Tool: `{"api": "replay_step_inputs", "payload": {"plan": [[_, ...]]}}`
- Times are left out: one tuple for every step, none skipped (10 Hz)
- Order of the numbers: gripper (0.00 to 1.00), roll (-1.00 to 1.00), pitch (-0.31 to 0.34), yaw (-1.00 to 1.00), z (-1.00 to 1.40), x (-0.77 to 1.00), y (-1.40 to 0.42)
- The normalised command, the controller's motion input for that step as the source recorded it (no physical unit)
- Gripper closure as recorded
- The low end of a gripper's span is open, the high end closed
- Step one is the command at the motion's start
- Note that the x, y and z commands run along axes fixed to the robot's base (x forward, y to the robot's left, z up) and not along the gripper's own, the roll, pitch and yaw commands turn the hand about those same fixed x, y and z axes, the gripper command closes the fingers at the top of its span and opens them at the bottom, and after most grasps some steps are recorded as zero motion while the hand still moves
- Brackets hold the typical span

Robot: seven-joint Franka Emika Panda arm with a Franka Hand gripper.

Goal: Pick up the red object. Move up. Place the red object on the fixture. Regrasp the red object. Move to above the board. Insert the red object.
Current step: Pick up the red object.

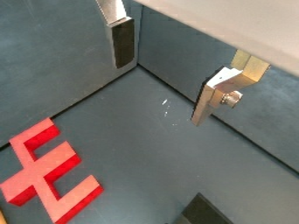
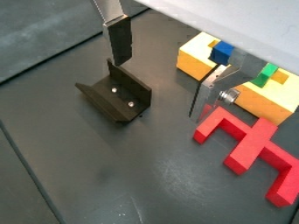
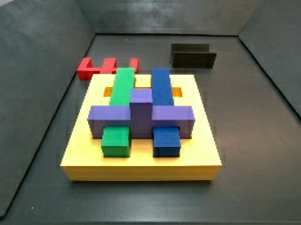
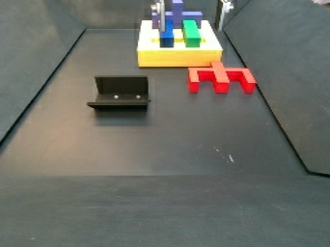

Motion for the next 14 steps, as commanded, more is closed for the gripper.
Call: {"api": "replay_step_inputs", "payload": {"plan": [[0.00,0.00,0.000,0.00,0.00,0.00,-0.04],[0.00,0.00,-0.100,0.00,-0.17,-0.04,-0.49],[0.00,0.00,-0.123,0.03,-0.24,-0.07,-0.81],[0.00,0.00,-0.153,0.08,-0.29,-0.13,-0.97],[0.00,0.00,-0.133,0.11,-0.29,-0.06,-0.92],[0.00,0.00,-0.154,0.09,-0.36,-0.14,-0.90],[0.00,0.00,-0.234,0.12,-0.41,-0.32,-0.83],[0.00,0.09,-0.137,0.10,-0.61,-0.49,-0.65],[0.00,0.17,-0.140,0.03,-0.65,-0.64,-0.44],[0.00,0.17,-0.094,0.06,-0.79,-0.61,-0.29],[0.00,0.16,-0.109,0.03,-0.76,-0.67,-0.25],[0.00,0.13,-0.137,0.04,-0.68,-0.78,-0.16],[0.00,0.11,-0.140,0.03,-0.55,-0.67,-0.24],[0.00,0.16,-0.073,0.03,-0.50,-0.28,-0.45]]}}
